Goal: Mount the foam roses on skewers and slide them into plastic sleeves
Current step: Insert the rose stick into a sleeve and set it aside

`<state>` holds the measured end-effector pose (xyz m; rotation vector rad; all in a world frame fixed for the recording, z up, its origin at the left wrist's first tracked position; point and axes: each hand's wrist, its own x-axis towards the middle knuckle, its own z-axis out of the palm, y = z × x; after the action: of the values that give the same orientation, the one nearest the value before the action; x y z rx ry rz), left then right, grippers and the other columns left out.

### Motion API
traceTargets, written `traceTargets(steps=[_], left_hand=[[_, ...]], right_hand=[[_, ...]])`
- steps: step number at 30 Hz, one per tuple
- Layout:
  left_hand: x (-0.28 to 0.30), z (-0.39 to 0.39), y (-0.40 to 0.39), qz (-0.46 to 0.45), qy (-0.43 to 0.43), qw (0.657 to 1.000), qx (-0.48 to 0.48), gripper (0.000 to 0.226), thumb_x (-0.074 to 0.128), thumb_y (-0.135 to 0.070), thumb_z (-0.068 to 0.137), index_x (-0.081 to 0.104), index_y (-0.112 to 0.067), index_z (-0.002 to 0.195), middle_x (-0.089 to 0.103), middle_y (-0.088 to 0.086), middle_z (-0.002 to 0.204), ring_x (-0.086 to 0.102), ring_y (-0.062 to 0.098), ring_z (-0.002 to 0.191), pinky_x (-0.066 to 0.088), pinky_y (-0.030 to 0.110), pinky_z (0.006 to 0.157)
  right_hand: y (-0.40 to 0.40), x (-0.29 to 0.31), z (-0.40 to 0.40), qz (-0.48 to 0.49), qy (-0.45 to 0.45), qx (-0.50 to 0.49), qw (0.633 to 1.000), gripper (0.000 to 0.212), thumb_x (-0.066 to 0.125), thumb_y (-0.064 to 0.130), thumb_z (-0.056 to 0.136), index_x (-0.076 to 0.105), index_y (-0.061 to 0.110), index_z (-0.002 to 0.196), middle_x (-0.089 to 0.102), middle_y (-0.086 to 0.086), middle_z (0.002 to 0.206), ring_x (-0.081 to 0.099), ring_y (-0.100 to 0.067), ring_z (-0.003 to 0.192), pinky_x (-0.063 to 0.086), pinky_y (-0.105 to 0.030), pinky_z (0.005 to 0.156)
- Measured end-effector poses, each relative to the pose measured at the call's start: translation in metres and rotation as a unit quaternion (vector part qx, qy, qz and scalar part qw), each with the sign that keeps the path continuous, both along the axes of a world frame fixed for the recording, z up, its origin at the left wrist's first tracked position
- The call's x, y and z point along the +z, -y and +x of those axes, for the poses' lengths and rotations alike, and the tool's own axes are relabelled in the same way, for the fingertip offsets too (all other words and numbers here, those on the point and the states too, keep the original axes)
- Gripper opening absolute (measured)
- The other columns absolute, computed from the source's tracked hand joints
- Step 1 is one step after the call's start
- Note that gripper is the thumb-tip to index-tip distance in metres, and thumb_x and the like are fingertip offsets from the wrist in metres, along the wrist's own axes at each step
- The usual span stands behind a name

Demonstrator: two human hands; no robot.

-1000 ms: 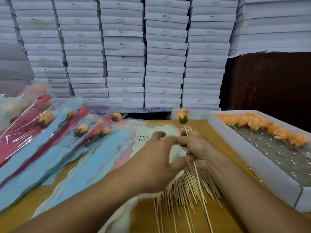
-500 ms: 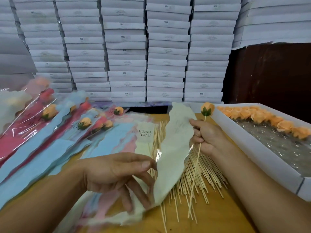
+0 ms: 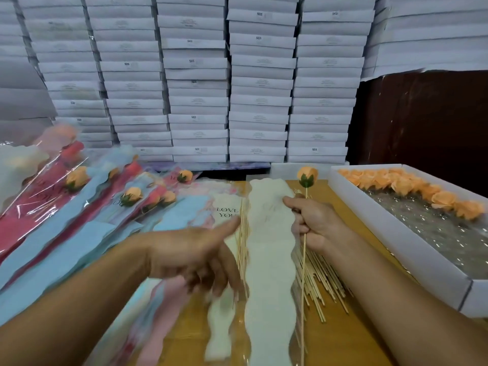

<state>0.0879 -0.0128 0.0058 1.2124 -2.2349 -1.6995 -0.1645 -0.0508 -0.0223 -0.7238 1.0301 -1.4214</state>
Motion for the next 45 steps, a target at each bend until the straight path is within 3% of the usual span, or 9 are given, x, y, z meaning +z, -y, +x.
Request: traceTargets(steps=[4,8,12,18,26,31,34,38,45], left_hand=[[0.001,-0.03,0.032,-0.069,-0.092,0.937,0.331,0.079,0.055,-0.075,0.078,0.062,-0.005,0.114,0.071,0.014,0.101,0.067,0.023,0.072,0.058,0.034,0.067],[0.003,-0.056,0.052,-0.029,-0.257,0.88,0.397,0.069,0.081,-0.035,0.081,0.053,-0.001,0.133,0.059,0.009,0.101,0.063,0.016,0.068,0.055,0.027,0.06],[0.001,-0.06,0.061,-0.037,-0.306,0.851,0.425,0.063,0.082,-0.005,0.077,0.049,-0.011,0.131,0.064,0.021,0.117,0.067,0.037,0.103,0.054,0.056,0.094],[-0.016,-0.047,0.055,-0.063,-0.283,0.863,0.413,0.04,0.084,0.001,0.072,0.066,-0.007,0.108,0.073,0.026,0.095,0.072,0.039,0.079,0.061,0.048,0.075],[-0.035,-0.036,0.05,-0.187,-0.253,0.886,0.341,0.01,0.078,-0.01,0.084,0.073,-0.019,0.081,0.064,0.022,0.077,0.055,0.027,0.064,0.043,0.033,0.061],[-0.042,-0.04,0.042,-0.268,-0.251,0.865,0.342,0.012,0.078,-0.003,0.081,0.076,-0.014,0.077,0.071,0.013,0.1,0.065,0.021,0.09,0.051,0.026,0.084],[-0.037,-0.039,0.04,-0.356,-0.214,0.847,0.333,0.012,0.081,0.0,0.077,0.076,-0.011,0.075,0.068,0.002,0.098,0.055,0.018,0.088,0.043,0.017,0.071],[-0.036,-0.033,0.036,-0.326,-0.254,0.857,0.307,0.009,0.075,0.003,0.082,0.074,-0.005,0.08,0.068,0.021,0.088,0.056,0.023,0.075,0.047,0.025,0.068],[-0.038,-0.028,0.04,-0.268,-0.308,0.876,0.258,0.004,0.064,0.007,0.089,0.063,0.003,0.088,0.06,0.022,0.076,0.057,0.017,0.068,0.049,0.018,0.063]], right_hand=[[-0.006,-0.003,0.009,-0.012,-0.043,0.06,0.997,0.023,0.064,0.001,0.095,0.049,0.015,0.085,0.034,0.005,0.048,0.024,-0.003,0.031,0.018,-0.017,0.027],[-0.01,-0.006,0.015,-0.006,-0.079,0.115,0.99,0.021,0.065,0.001,0.094,0.052,0.014,0.084,0.039,0.002,0.052,0.029,-0.003,0.033,0.018,-0.016,0.028],[-0.014,-0.005,0.017,0.005,-0.098,0.185,0.978,0.012,0.064,0.003,0.095,0.056,0.007,0.087,0.043,0.005,0.047,0.031,-0.003,0.032,0.02,-0.015,0.027],[-0.013,-0.005,0.017,0.031,-0.12,0.162,0.979,0.015,0.069,0.016,0.095,0.063,0.006,0.085,0.05,0.0,0.06,0.033,-0.004,0.036,0.02,-0.015,0.028],[-0.014,-0.006,0.018,0.023,-0.17,0.138,0.975,0.019,0.075,0.009,0.089,0.06,0.004,0.08,0.062,-0.005,0.065,0.036,-0.005,0.035,0.021,-0.016,0.028],[-0.015,-0.007,0.017,0.032,-0.174,0.15,0.973,0.015,0.078,0.008,0.086,0.065,0.0,0.086,0.064,-0.009,0.071,0.036,-0.004,0.034,0.023,-0.016,0.027],[-0.015,-0.007,0.016,0.043,-0.182,0.168,0.968,0.014,0.077,0.008,0.087,0.066,0.001,0.08,0.065,-0.008,0.069,0.035,-0.003,0.033,0.022,-0.016,0.027],[-0.015,-0.008,0.014,0.051,-0.193,0.182,0.963,0.018,0.078,0.009,0.086,0.065,0.002,0.075,0.06,-0.006,0.063,0.035,-0.003,0.033,0.022,-0.015,0.027],[-0.013,-0.009,0.013,0.062,-0.207,0.197,0.956,0.022,0.08,0.013,0.085,0.065,0.004,0.072,0.058,-0.01,0.07,0.036,-0.004,0.034,0.023,-0.015,0.028]])
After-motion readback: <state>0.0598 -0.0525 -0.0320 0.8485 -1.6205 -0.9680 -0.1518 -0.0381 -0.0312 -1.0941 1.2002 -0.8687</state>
